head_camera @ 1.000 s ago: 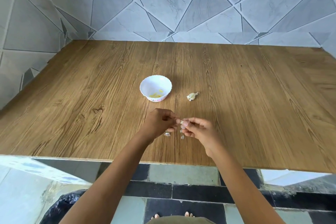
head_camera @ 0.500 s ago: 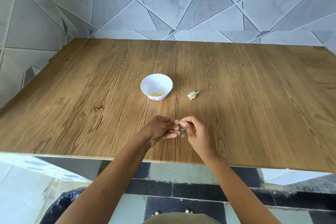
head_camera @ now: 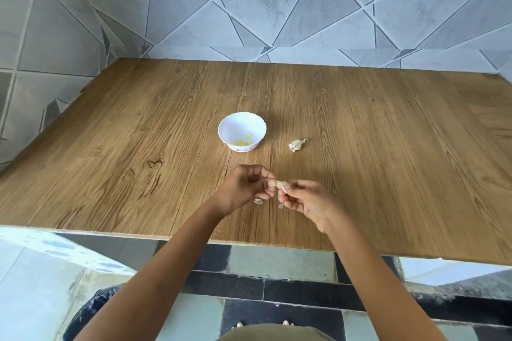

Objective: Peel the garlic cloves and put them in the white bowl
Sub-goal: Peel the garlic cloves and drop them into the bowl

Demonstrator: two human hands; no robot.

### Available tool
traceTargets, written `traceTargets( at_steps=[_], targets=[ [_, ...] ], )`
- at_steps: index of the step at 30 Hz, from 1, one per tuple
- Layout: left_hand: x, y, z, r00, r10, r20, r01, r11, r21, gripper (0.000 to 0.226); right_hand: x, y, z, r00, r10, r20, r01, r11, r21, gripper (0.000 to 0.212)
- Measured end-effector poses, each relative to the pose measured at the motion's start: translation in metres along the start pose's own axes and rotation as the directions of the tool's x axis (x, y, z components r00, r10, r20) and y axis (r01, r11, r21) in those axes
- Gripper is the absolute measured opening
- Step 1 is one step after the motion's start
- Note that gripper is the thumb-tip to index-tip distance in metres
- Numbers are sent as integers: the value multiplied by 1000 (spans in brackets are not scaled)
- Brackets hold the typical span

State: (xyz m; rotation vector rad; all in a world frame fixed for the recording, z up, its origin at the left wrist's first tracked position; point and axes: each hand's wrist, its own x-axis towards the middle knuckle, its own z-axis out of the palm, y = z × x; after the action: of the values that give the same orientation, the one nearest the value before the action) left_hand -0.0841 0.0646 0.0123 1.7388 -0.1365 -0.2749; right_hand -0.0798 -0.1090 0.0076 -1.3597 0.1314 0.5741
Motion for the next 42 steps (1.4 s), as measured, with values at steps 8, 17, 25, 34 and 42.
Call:
traceTargets(
  at_steps=[8,17,25,34,42],
  targets=[
    [-5,11,-1,918,-367,149,393,800,-452,14,1,9,1,916,-389,100,400,857,-326,11],
    [-9,12,1,873,-437,215,469,636,-613,18,5,11,-3,892,-407,197,452,805,-385,18],
    [-9,9,-4,918,-381,112,385,783,-488,9,14,21,4,903,-409,135,401,685,-608,14],
    [-12,6,4,959,-223,-174,173,949,-265,8,9,20,9,933,-360,17,338,857,-390,22],
    [-9,10,7,974,-160,-161,134,978,-161,4,8,19,8,937,-349,-5,329,888,-321,21]
  ],
)
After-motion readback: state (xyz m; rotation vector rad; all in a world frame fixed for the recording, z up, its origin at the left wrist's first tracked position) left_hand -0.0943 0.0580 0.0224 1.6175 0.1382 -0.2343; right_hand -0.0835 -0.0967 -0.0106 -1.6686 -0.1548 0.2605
